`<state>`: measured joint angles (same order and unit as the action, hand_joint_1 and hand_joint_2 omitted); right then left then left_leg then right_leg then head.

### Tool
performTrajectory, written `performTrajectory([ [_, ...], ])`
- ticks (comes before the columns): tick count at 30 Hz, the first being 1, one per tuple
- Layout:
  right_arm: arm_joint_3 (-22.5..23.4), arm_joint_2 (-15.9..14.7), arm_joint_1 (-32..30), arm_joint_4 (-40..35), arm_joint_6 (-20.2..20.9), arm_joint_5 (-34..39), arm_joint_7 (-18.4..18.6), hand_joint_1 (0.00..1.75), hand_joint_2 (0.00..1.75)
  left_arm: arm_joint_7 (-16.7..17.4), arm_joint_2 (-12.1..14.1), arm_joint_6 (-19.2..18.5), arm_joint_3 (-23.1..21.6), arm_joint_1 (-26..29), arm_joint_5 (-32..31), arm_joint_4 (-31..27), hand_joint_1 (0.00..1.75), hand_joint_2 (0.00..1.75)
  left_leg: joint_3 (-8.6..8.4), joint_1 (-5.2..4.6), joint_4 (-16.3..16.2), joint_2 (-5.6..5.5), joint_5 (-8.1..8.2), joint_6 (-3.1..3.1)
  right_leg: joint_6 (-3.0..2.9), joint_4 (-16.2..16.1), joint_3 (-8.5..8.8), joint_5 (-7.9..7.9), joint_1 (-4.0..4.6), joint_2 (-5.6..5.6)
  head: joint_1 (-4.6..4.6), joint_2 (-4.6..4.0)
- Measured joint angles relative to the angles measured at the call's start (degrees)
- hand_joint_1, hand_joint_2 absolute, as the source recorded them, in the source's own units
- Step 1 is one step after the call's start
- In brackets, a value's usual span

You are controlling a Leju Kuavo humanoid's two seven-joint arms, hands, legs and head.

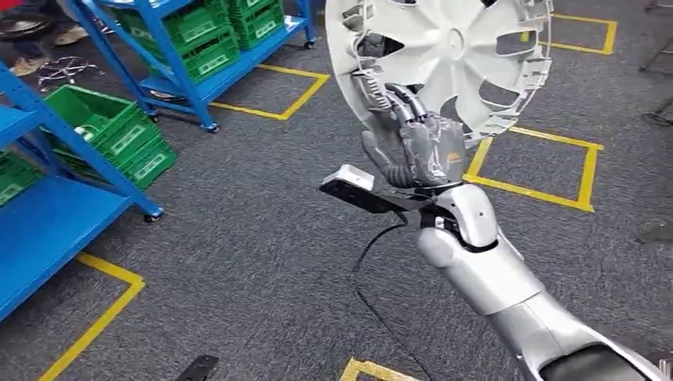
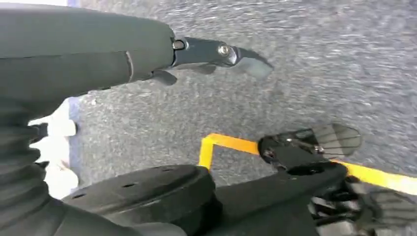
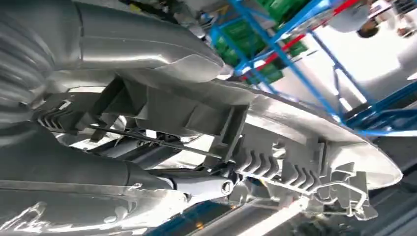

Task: Take the parts from the cabinet and place them on the table.

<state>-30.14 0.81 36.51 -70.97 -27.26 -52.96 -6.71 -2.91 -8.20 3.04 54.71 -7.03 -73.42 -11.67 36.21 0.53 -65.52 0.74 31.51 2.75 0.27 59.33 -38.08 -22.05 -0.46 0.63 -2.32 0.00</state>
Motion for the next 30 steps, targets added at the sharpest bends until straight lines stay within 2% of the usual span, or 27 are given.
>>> performTrajectory([
  [1, 0.0, 0.0, -0.1, 0.0, 0.0, 0.0, 0.0, 1.75, 1.75, 0.0, 0.0, 0.0, 0.0, 0.1, 0.0, 0.0, 0.00, 1.75, 2.61, -0.03, -5.0, -0.41, 1.87, -0.01, -0.08, 0.0, -0.01, -0.02, 0.05, 0.68, 0.02, -0.02],
  [2, 0.0, 0.0, -0.2, 0.0, 0.0, 0.0, 0.0, 1.75, 1.75, 0.0, 0.0, 0.0, 0.0, 0.2, 0.0, 0.0, 0.00, 1.75, 4.66, -0.03, -8.6, -0.54, 2.76, -0.03, -0.17, 0.0, -0.01, -0.02, 0.13, 1.38, 0.02, -0.02],
  [3, 0.0, 0.0, -0.3, 0.1, 0.0, 0.0, 0.0, 1.75, 1.75, 0.0, 0.0, 0.0, 0.0, 0.3, 0.0, 0.0, 0.00, 1.75, 5.62, -0.05, -9.7, -0.59, 2.24, -0.08, -0.17, 0.0, 0.00, -0.02, 0.14, 2.09, 0.02, 0.00],
  [4, 0.0, 0.0, -0.4, 0.1, 0.0, 0.0, 0.0, 1.75, 1.75, 0.0, 0.0, 0.0, 0.0, 0.2, 0.0, 0.0, 0.00, 1.75, 5.27, -0.05, -8.3, -0.61, 0.41, -0.17, -0.17, 0.0, 0.02, -0.01, 0.14, 2.80, 0.04, 0.00],
  [5, 0.0, 0.0, -0.4, 0.1, 0.0, 0.0, 0.0, 1.75, 1.75, 0.0, 0.0, 0.0, 0.0, 0.1, 0.0, 0.0, 0.00, 1.75, 3.93, -0.02, -5.1, -0.73, -2.07, -0.32, -0.08, 0.1, 0.03, 0.05, 0.10, 3.48, 0.02, -0.02],
  [6, 0.0, 0.0, -0.4, 0.1, 0.0, 0.0, 0.0, 1.75, 1.75, 0.0, 0.0, 0.0, 0.0, 0.0, 0.0, 0.0, 0.00, 1.75, 1.74, 0.00, -0.3, -1.17, -4.82, -0.51, 0.05, 0.1, 0.07, 0.13, 0.04, 4.26, 0.06, -0.02],
  [7, 0.0, 0.0, -0.3, 0.1, 0.0, 0.0, 0.0, 1.75, 1.75, 0.0, 0.0, 0.0, 0.0, 0.1, 0.0, 0.0, 0.00, 1.75, -0.36, 0.18, 4.2, -3.42, -6.83, -0.69, 0.27, 0.1, 0.00, 0.23, -0.13, 4.89, 0.09, -0.02],
  [8, 0.0, 0.0, -0.2, 0.1, 0.0, 0.0, 0.0, 1.75, 1.75, 0.0, 0.0, 0.0, 0.0, 0.1, 0.0, 0.0, 0.00, 1.75, -1.38, 0.34, 6.7, -5.69, -6.85, -0.98, 0.66, 0.5, -0.38, 0.23, 0.25, 5.49, 0.09, -0.02],
  [9, 0.0, 0.0, -0.1, 0.1, 0.0, 0.0, 0.0, 1.75, 1.75, 0.0, 0.0, 0.0, 0.0, 0.1, 0.0, 0.0, 0.00, 1.75, -1.69, 0.56, 7.5, -5.15, -6.21, -0.71, 0.93, 0.5, -0.84, 0.39, 0.06, 6.07, 0.00, 0.00],
  [10, 0.0, 0.0, -0.2, 0.1, 0.0, 0.0, 0.0, 1.75, 1.75, 0.0, 0.0, 0.0, 0.0, 0.1, 0.0, 0.0, 0.00, 1.75, -1.57, 0.31, 7.4, -4.94, -6.24, -0.89, 1.36, 0.2, -0.97, 0.63, -0.13, 6.58, -0.02, 0.00],
  [11, 0.0, -0.1, -0.3, 0.1, 0.0, 0.0, 0.0, 1.75, 1.75, 0.0, 0.1, 0.0, 0.0, 0.1, 0.0, 0.0, 0.00, 1.75, -1.61, 0.11, 7.4, -4.48, -6.24, -1.22, 1.87, -0.2, -0.96, 0.90, -0.37, 7.16, 0.15, -0.02],
  [12, 0.0, -0.1, -0.3, 0.1, 0.0, 0.0, 0.0, 1.75, 1.75, 0.0, 0.0, 0.0, 0.0, 0.0, 0.0, 0.0, 0.00, 1.75, -1.69, 0.48, 7.7, -3.79, -6.62, -1.73, 2.22, -0.3, -1.13, 1.06, -0.30, 7.72, 0.02, -0.02],
  [13, 0.0, -0.1, -0.4, 0.1, 0.0, 0.0, 0.0, 1.75, 1.75, 0.0, 0.0, 0.0, 0.0, -0.1, 0.0, 0.0, 0.00, 1.75, -1.81, 0.62, 7.9, -3.02, -6.76, -1.95, 2.31, 0.3, -1.62, 0.67, -0.14, 5.86, 0.13, -0.02],
  [14, 0.1, -0.1, -0.3, 0.0, 0.0, 0.0, 0.0, 1.75, 1.75, 0.0, 0.0, 0.0, 0.0, -0.1, 0.0, 0.0, 0.00, 1.75, -1.90, 0.61, 7.9, -2.60, -6.70, -2.31, 2.53, 2.6, -2.67, -0.95, 0.16, 2.95, -0.88, -0.02],
  [15, 0.1, -0.1, -0.1, 0.0, 0.0, 0.0, -0.1, 1.75, 1.75, 0.0, 0.0, 0.0, 0.0, 0.0, 0.0, 0.0, 0.00, 1.75, -1.98, 0.50, 7.9, -1.98, -6.63, -2.46, 2.80, 6.8, -4.59, -3.08, 0.13, 1.20, -1.01, 0.00],
  [17, 0.1, -0.1, -0.2, 0.0, 0.0, 0.0, -0.1, 1.75, 1.75, 0.0, 0.0, -0.1, 0.0, 0.2, -0.2, 0.0, 0.00, 1.75, -2.05, 0.39, 7.9, -0.56, -6.51, -2.61, 3.16, 16.0, -8.90, -6.76, -0.01, -0.04, -1.01, -0.02],
  [18, 0.1, -0.1, -0.3, 0.0, 0.0, 0.0, -0.1, 1.75, 1.75, 0.0, 0.0, -0.1, 0.0, 0.2, -0.2, 0.0, 0.00, 1.75, -2.11, 0.39, 7.9, -0.02, -6.48, -2.60, 3.24, 17.7, -9.73, -6.94, -0.08, -0.18, -0.90, -0.02],
  [19, 0.1, -0.2, -0.3, 0.1, 0.0, 0.0, 0.0, 1.75, 1.75, 0.0, 0.0, -0.1, 0.0, 0.1, -0.4, 0.0, 0.00, 1.75, -2.19, 0.38, 7.8, 0.59, -6.40, -2.55, 3.25, 16.8, -9.20, -6.02, -0.09, -0.21, -1.01, -0.02],
  [20, 0.1, -0.2, -0.3, 0.2, 0.1, 0.0, 0.0, 1.75, 1.75, 0.0, 0.0, -0.1, 0.0, 0.1, -0.4, 0.0, 0.00, 1.75, -2.34, 0.38, 7.8, 1.17, -6.25, -2.40, 3.17, 13.4, -7.31, -4.10, -0.10, -0.34, -0.94, -0.02],
  [21, 0.1, -0.2, -0.3, 0.2, 0.1, 0.0, 0.0, 1.75, 1.75, 0.0, 0.0, -0.1, 0.0, 0.1, -0.4, 0.0, 0.00, 1.75, -2.64, 0.39, 7.8, 1.75, -6.04, -2.21, 3.04, 7.7, -4.11, -1.66, -0.06, -1.02, -0.96, 0.00],
  [22, 0.1, -0.2, -0.1, 0.2, 0.2, 0.0, 0.0, 1.75, 1.75, 0.0, 0.0, -0.1, 0.0, 0.1, -0.4, 0.0, 0.00, 1.75, -2.99, 0.32, 7.8, 2.28, -5.78, -1.94, 2.90, 2.4, -0.86, 0.27, 0.01, -2.72, -0.96, -0.02],
  [23, 0.1, -0.2, 0.1, 0.2, 0.2, 0.0, 0.0, 1.75, 1.75, 0.0, 0.0, -0.1, 0.0, 0.0, -0.4, 0.0, 0.00, 1.75, -3.07, -0.10, 7.8, 2.62, -5.59, -1.64, 2.81, 0.6, 0.19, -0.96, 0.79, -5.18, -1.01, 0.00],
  [24, 0.1, -0.2, 0.2, 0.1, 0.1, 0.0, -0.1, 1.75, 1.75, 0.0, 0.0, -0.1, 0.0, -0.1, -0.4, 0.0, 0.00, 1.75, -3.08, -0.45, 7.7, 2.96, -5.44, -1.38, 2.06, 0.3, 0.31, -0.45, 0.51, -4.09, -0.66, 0.00],
  [27, 0.1, -0.3, 0.2, 0.2, 0.2, 0.0, 0.0, 1.75, 1.75, 0.2, 0.0, -0.1, 0.0, 0.0, -0.5, 0.0, 0.00, 1.75, -3.43, -0.38, 8.1, 4.58, -5.47, -0.60, 1.15, 0.5, -0.29, -0.38, 0.70, -2.23, -0.83, -0.02],
  [28, 0.1, -0.3, 0.1, 0.1, 0.2, 0.0, 0.0, 1.75, 1.75, 0.2, 0.0, -0.1, 0.0, -0.1, -0.5, 0.0, 0.00, 1.75, -3.40, -0.18, 7.9, 4.30, -4.83, -0.07, 0.64, 0.1, -0.03, -0.13, 0.25, -1.56, -0.70, 0.00],
  [29, 0.2, -0.4, 0.1, 0.1, 0.2, 0.0, 0.1, 1.75, 1.75, 0.2, 0.0, -0.1, 0.0, -0.2, -0.5, 0.0, 0.00, 1.75, -2.83, -0.08, 6.3, 2.28, -3.62, -0.02, 0.40, 0.0, -0.01, -0.11, 0.21, -1.05, -0.59, -0.02],
  [30, 0.2, -0.3, 0.2, 0.1, 0.1, 0.0, 0.1, 1.75, 1.75, 0.2, 0.0, -0.1, 0.0, -0.2, -0.5, 0.0, 0.00, 1.75, -1.18, -0.08, 2.8, 0.74, -1.65, -0.03, 0.11, 0.0, -0.04, -0.07, 0.15, -0.67, -0.42, 0.00],
])
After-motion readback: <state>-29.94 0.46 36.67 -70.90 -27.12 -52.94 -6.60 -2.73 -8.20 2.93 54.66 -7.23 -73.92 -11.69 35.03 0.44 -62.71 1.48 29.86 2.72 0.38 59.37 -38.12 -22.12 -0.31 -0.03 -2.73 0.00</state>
